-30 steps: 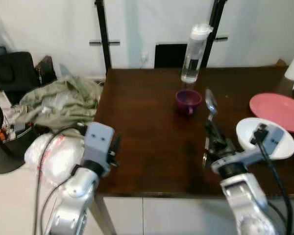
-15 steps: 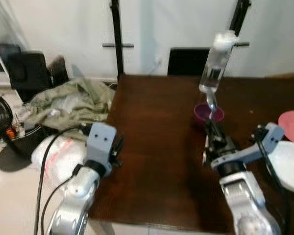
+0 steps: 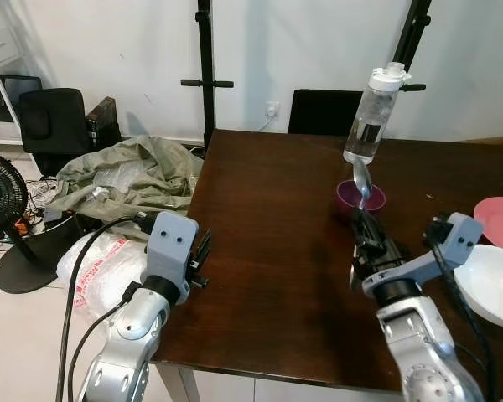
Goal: Setting the table
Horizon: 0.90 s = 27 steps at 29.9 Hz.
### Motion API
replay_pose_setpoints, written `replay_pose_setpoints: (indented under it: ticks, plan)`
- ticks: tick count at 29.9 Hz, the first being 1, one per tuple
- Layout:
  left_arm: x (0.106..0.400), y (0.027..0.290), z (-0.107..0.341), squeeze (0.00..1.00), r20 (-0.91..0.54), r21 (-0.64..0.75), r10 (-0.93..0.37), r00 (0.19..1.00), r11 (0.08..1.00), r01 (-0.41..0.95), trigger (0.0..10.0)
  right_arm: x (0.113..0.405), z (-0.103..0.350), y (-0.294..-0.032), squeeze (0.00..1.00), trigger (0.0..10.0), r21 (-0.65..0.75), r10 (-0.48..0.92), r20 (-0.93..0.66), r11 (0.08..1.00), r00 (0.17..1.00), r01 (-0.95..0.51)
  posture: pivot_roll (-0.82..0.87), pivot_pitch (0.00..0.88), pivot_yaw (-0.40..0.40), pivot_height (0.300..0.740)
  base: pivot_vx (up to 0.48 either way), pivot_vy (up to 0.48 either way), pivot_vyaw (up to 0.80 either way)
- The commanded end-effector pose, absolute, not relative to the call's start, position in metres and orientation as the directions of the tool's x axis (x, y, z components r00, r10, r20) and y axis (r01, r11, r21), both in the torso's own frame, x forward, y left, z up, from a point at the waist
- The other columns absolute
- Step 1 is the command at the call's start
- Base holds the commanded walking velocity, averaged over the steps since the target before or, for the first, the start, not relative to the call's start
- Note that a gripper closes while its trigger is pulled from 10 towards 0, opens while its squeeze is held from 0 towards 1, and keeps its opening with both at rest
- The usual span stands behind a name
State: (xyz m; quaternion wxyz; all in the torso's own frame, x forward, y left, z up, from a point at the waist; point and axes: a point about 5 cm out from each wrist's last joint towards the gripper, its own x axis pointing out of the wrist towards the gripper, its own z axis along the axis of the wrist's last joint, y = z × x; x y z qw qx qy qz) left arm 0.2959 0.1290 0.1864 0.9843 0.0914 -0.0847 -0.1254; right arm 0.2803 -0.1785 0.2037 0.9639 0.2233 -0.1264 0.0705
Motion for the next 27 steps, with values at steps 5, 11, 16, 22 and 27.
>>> replay_pose_setpoints:
  ticks: [5,11,16,22,27]
  plan:
    - [0.293,0.139,0.183,0.0,0.112,0.203,-0.259,0.959,0.951,0.233,10.0,0.276,0.184,-0.209,0.0,10.0,0.318,0.009,0.183,0.945,0.983,-0.068,0.04,0.156,0.083,0.74,0.0,0.0,0.0]
    - [0.29,0.144,0.18,0.0,0.088,0.213,-0.257,0.962,0.949,0.234,10.0,0.27,0.159,-0.203,0.0,10.0,0.145,0.1,0.141,0.982,0.985,-0.12,0.04,0.176,0.09,0.74,0.0,0.0,0.0]
    - [0.289,0.143,0.181,0.0,0.086,0.216,-0.264,0.961,0.946,0.241,10.0,0.276,0.153,-0.196,0.0,10.0,0.104,0.129,0.114,0.985,0.985,-0.141,0.05,0.194,0.093,0.74,0.0,0.0,0.0]
    - [0.285,0.147,0.185,0.0,0.084,0.222,-0.26,0.962,0.946,0.236,10.0,0.286,0.143,-0.209,0.0,10.0,0.062,0.014,0.08,0.998,0.997,-0.019,0.09,0.217,0.101,0.74,0.0,0.0,0.0]
    - [0.283,0.15,0.185,0.0,0.075,0.229,-0.261,0.962,0.944,0.238,10.0,0.284,0.14,-0.216,0.0,10.0,0.038,-0.004,0.078,0.999,0.997,0.001,0.09,0.22,0.103,0.74,0.0,0.0,0.0]
